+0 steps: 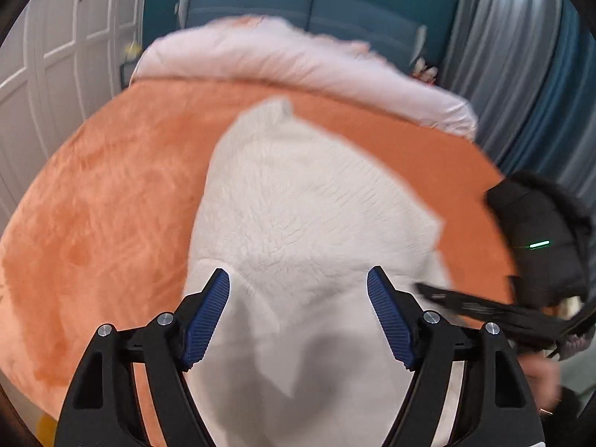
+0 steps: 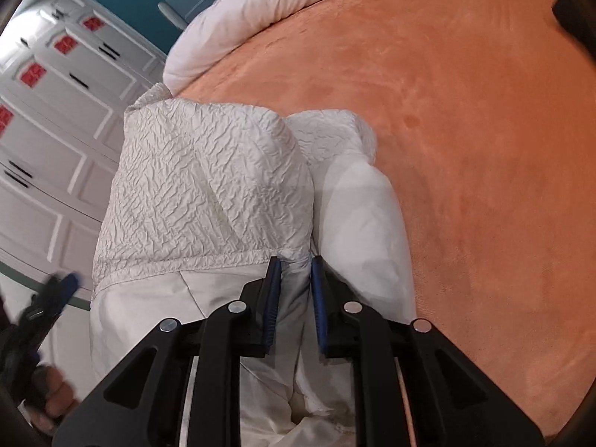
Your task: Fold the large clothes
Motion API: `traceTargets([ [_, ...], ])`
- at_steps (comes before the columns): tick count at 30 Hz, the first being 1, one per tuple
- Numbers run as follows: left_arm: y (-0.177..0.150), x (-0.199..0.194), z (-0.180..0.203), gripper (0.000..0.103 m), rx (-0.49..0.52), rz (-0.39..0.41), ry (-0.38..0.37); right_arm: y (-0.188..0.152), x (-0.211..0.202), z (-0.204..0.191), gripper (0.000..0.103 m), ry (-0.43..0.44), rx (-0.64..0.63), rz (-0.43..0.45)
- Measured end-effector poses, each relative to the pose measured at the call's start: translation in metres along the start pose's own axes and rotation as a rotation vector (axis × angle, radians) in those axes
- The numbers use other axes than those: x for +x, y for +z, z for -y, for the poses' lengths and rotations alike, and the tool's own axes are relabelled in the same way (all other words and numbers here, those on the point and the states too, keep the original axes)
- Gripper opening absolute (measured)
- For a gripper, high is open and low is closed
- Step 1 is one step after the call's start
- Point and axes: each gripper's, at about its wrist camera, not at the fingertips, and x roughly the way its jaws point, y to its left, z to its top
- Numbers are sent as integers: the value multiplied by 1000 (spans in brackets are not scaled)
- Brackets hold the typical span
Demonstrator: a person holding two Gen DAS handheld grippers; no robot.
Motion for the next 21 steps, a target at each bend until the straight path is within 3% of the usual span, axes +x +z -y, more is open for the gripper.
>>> traceTargets([
  [3, -5, 12, 0, 74, 2, 16, 62, 13, -27, -26, 18, -74, -38, 63],
  [8, 20, -1, 2, 74, -19, 30, 49, 36, -66, -88, 18, -110, -180, 208],
  [11, 51, -1, 6, 74, -17, 60, 99, 52, -50, -104, 18, -138, -205, 224],
  [15, 78, 25, 4, 74, -14, 57, 154, 61, -13, -92, 18, -182, -161, 205],
  [21, 79, 71, 3, 74, -27, -14, 169, 56, 28, -70, 16, -207, -145, 192],
])
